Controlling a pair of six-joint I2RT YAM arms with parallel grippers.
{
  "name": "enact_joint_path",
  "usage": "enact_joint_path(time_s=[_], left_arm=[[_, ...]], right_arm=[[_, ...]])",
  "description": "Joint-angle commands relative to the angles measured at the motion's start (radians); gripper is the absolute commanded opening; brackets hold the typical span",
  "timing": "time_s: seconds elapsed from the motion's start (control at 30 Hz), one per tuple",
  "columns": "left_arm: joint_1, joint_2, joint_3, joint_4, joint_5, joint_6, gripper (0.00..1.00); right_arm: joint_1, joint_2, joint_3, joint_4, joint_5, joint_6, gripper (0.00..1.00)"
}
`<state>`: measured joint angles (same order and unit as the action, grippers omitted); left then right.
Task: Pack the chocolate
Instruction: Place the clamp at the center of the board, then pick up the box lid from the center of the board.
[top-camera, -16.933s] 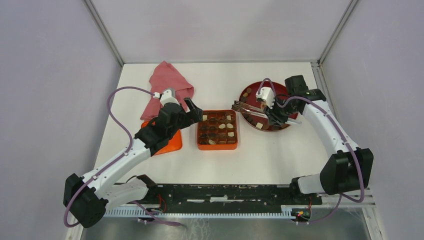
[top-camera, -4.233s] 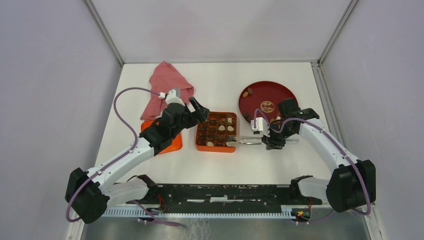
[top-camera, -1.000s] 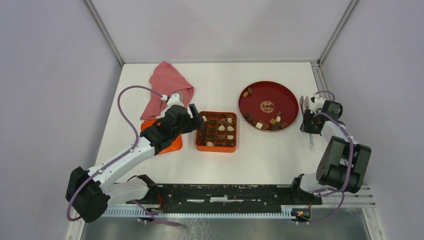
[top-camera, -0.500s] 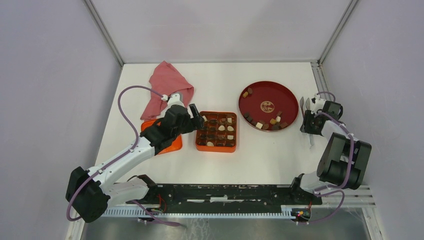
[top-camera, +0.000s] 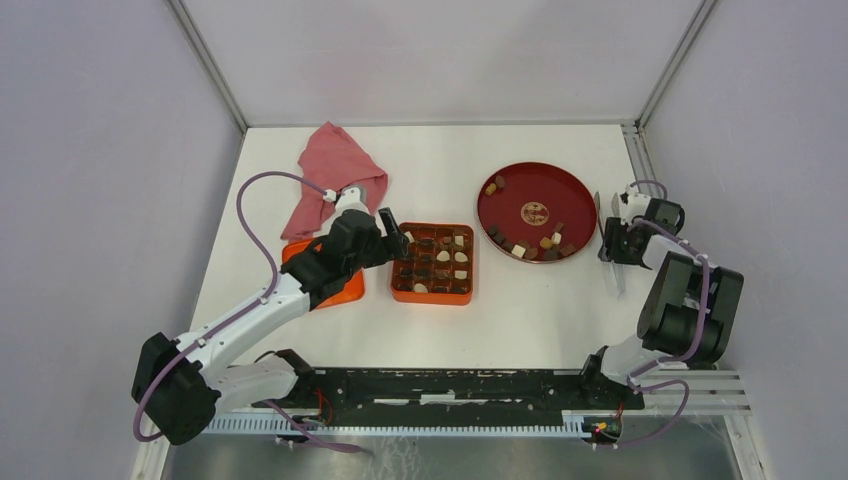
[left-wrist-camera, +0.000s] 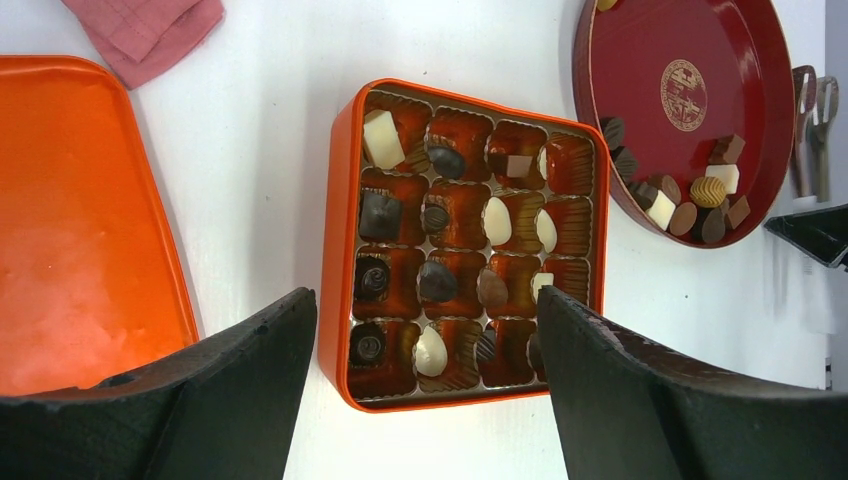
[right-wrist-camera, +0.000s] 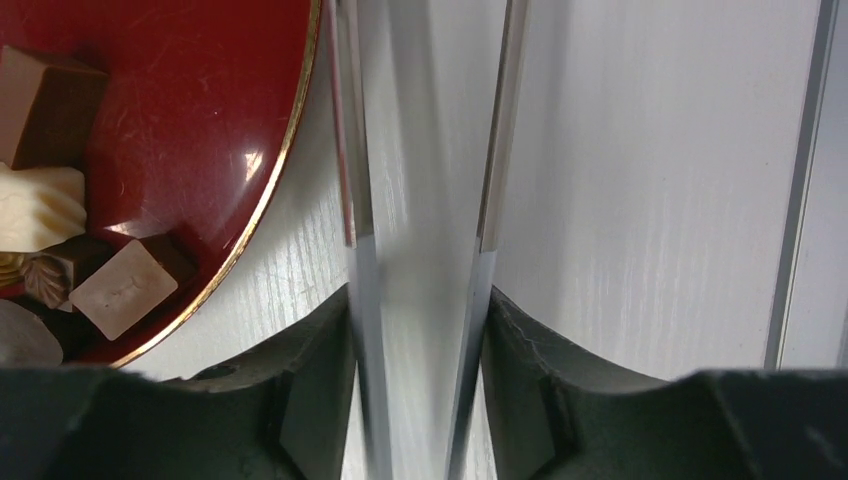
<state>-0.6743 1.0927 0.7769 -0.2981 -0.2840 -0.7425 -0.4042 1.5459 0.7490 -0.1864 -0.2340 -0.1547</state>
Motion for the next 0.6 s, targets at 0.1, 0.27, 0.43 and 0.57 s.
enact_joint_path(time_s=[0.1, 0.27, 0.43, 0.57], left_arm=[[0.002, -0.016, -0.002, 0.02, 0.003, -0.032, 0.86], [-0.003, -0.028, 0.034, 0.004, 0.016, -0.028, 0.85], [-0.006, -0.049, 0.105, -0.026, 0.014, 0.007, 0.85], [-0.006, -0.103, 0.118, 0.101, 0.082, 0.004, 0.84]], right_arm=[[-0.006, 0.06, 0.001, -0.053, 0.003, -0.043, 0.57], [-0.021, 0.026, 0.05, -0.117, -0.008, -0.075, 0.63], [-0.031, -0.097, 0.197, -0.196, -0.17, -0.211, 0.68], [-0.03, -0.145, 0.253, -0.212, -0.459, -0.309, 0.76]])
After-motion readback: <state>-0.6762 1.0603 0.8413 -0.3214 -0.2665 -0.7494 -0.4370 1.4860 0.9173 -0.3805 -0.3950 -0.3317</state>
